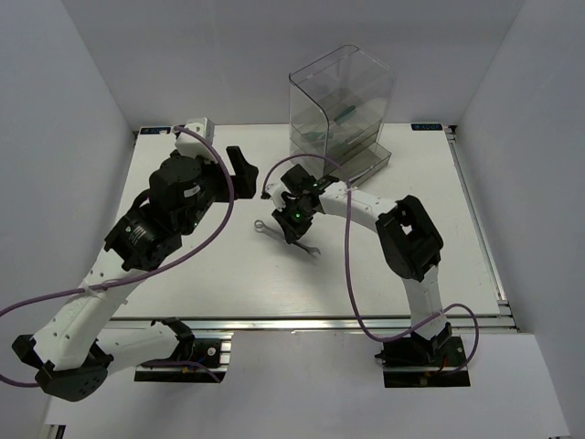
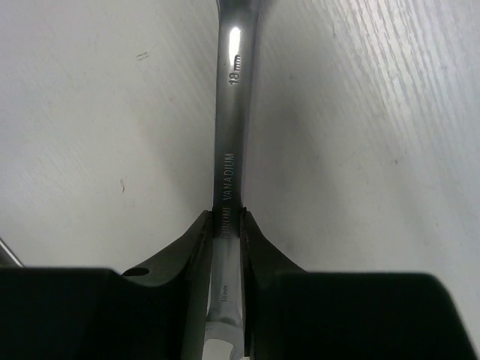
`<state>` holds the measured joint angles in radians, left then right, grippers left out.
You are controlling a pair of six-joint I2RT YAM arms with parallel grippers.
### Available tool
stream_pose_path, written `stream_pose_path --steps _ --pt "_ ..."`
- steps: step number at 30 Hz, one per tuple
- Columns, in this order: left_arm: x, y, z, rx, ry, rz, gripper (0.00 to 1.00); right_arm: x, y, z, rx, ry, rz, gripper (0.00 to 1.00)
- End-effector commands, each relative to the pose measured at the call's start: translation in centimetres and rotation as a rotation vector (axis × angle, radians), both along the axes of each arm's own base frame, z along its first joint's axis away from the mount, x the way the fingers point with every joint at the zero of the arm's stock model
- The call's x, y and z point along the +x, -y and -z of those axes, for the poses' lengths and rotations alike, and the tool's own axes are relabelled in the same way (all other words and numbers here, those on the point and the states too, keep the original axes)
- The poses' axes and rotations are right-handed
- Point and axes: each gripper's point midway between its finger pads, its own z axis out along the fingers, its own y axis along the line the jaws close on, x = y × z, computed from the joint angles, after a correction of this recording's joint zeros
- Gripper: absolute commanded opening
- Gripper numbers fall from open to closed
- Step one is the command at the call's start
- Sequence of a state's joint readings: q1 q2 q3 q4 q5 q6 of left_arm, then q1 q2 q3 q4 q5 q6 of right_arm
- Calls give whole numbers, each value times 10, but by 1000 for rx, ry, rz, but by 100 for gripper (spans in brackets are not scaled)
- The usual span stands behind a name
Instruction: Sort the tools into containers
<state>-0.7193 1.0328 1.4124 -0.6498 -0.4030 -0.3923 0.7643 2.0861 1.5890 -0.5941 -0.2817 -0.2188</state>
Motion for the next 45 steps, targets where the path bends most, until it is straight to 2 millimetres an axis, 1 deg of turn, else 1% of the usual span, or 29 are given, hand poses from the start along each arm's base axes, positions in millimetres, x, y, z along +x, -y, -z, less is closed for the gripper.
stream_pose_path --steps 1,7,10,11,12,13,14,15,17,21,22,23,24,25,26,27,28,29,32,33,34,36,37,38,39,40,43,45 --pt "3 9 -3 13 21 41 98 6 0 -40 95 31 25 0" --pt "9 19 -1 34 23 68 98 9 12 -42 99 19 59 0" --pt "11 21 0 43 19 76 98 11 19 -50 116 17 81 0" --pt "11 21 -2 39 24 76 98 14 22 -53 122 17 94 0" --pt "12 22 -2 39 22 77 98 14 26 -52 123 8 104 0" --pt "12 22 -2 39 24 76 98 15 29 -58 132 17 114 0" --pt "12 23 -2 36 26 78 98 18 37 -61 141 16 135 0" --pt "12 23 -2 37 24 80 98 17 36 -62 142 13 137 0" --pt "13 25 -1 36 24 85 98 16 46 -67 154 17 156 0" --pt "16 31 2 38 21 102 98 3 62 -76 174 24 174 0" --pt "16 33 1 35 24 109 98 1 67 -84 188 36 192 0" --pt "18 35 3 36 21 112 98 -6 74 -78 176 17 202 0" --pt "18 36 3 35 22 117 98 -8 78 -77 177 8 211 0" --pt "19 39 3 29 24 124 98 -9 85 -81 186 4 236 0" --pt "20 41 4 30 21 130 98 -14 92 -74 177 -20 250 0" --pt "20 42 5 30 19 135 98 -16 96 -73 179 -30 261 0" --pt "20 45 5 25 20 145 98 -14 103 -76 186 -26 288 0" --pt "21 46 6 23 19 146 98 -16 109 -73 182 -35 301 0" --pt "23 51 9 15 13 158 98 -11 124 -76 188 -30 348 0" --pt "23 52 7 6 21 161 98 -12 130 -72 184 -40 364 0" --pt "24 53 11 5 17 163 98 -8 138 -74 190 -37 395 0" --pt "24 56 12 -9 16 168 98 -6 146 -76 197 -41 432 0" --pt "24 57 12 -14 17 169 98 -2 154 -76 200 -42 463 0" --pt "25 58 16 -15 12 173 98 1 159 -77 202 -39 483 0" --pt "25 59 14 -29 15 174 98 3 163 -77 203 -43 506 0" --pt "25 61 15 -33 15 177 98 8 170 -80 212 -29 536 0" --pt "26 64 19 -44 10 182 98 19 183 -87 235 4 598 0" --pt "26 64 21 -50 6 182 98 26 187 -94 262 5 654 0"
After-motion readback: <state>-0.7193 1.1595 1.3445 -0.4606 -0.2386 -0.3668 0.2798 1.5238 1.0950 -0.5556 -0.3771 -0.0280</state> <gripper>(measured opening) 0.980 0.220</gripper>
